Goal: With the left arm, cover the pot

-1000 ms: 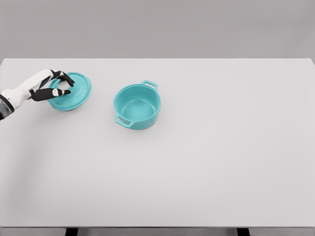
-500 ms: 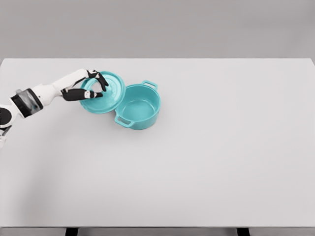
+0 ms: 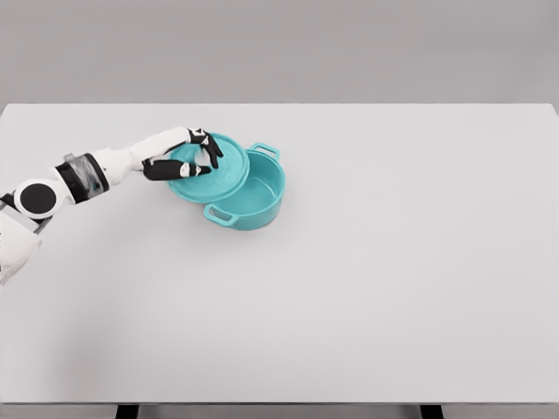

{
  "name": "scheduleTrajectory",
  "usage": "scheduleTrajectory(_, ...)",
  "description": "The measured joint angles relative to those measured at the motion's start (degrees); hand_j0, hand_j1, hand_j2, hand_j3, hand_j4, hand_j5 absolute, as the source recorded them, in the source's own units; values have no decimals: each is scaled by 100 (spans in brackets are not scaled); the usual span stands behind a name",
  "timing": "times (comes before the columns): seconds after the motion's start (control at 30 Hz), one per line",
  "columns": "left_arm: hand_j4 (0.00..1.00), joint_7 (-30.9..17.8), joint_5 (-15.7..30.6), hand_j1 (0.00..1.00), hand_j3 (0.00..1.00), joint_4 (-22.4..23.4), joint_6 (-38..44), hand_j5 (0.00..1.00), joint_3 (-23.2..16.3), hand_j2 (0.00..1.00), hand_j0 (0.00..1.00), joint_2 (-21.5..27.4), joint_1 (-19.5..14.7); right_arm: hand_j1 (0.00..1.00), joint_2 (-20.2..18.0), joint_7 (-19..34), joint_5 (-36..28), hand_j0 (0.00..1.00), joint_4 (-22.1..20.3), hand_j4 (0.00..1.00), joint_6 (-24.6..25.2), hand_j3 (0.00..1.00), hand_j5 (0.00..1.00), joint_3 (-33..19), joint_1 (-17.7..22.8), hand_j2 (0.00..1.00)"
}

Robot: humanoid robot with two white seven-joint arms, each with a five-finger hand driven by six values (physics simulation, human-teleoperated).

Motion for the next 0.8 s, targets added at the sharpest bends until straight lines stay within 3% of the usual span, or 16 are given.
scheduleTrajectory(0.33,35,0,-191,35,35,40,4,35,-37,35,35,-524,-70,100,0,0,0,100,0,100,0,100,100,0,0,100)
scheduleTrajectory(0.8,35,-13,-186,35,35,8,-1,35,-36,35,35,-562,18,100,0,0,0,100,0,100,0,100,100,0,0,100)
